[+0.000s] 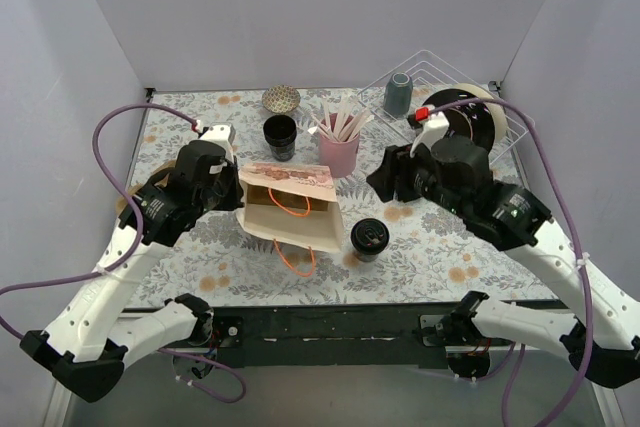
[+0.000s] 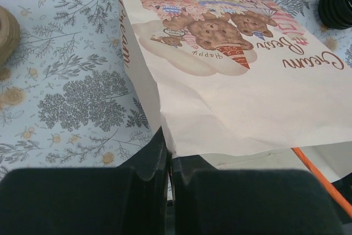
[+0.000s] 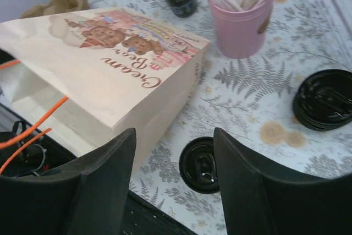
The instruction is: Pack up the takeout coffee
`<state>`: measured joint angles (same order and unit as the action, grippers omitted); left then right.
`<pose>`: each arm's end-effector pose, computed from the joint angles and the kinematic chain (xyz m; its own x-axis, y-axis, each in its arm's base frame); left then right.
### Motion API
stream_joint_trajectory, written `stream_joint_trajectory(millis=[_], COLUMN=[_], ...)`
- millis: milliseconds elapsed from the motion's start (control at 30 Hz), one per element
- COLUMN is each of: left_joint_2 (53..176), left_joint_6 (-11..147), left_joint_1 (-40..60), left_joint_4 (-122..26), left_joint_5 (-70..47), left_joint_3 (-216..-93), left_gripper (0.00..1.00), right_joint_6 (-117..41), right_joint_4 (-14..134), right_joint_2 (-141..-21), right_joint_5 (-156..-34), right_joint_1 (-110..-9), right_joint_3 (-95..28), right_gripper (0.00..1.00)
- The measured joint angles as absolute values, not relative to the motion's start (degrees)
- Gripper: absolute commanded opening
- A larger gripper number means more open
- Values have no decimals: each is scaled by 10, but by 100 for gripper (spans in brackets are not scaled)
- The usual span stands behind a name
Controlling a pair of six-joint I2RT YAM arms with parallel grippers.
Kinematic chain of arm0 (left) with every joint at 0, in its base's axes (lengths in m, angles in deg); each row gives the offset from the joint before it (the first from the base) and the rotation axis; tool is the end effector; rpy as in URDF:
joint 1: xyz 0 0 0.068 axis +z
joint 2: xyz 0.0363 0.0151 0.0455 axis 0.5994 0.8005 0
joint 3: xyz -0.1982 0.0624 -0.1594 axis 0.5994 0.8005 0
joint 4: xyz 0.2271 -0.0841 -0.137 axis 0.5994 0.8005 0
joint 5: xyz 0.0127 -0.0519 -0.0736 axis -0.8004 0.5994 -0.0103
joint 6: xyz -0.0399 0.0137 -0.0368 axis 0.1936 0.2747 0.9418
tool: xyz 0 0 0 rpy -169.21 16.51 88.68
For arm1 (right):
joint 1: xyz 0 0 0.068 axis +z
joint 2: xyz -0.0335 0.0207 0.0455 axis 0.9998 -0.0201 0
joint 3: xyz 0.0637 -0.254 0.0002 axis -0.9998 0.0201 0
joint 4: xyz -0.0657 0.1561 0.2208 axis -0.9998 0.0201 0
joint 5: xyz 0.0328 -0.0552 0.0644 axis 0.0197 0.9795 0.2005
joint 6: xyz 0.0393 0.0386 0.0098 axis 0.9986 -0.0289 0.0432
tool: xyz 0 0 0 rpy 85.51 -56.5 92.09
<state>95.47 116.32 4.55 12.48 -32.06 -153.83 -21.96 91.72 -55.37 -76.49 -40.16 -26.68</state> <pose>0.1730 -0.0996 0.3727 -0.6265 -0.6082 -0.4875 -0.3135 0.7692 -0.5568 0.1535 0.1636 0.4048 -0.4383 0.0834 -0.8950 -0.4855 0.8160 0.3138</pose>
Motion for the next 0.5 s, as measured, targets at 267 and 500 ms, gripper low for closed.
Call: stream_joint_trajectory(millis=[267, 500], left_joint_2=[937, 938], left_joint_6=[1106, 1097], left_joint_1=[46, 46], left_joint_4=[109, 134], left_joint_5=[-299, -281], left_joint_3=[-1532, -1538], left_gripper=[0, 0], right_joint_6=[-275, -303], right_joint_4=[1096, 1171], right_joint_2=[-724, -777], right_joint_5=[-739, -836], right_joint_1=[-477, -536], right_joint_3=[-481, -447], right_gripper=[60, 70])
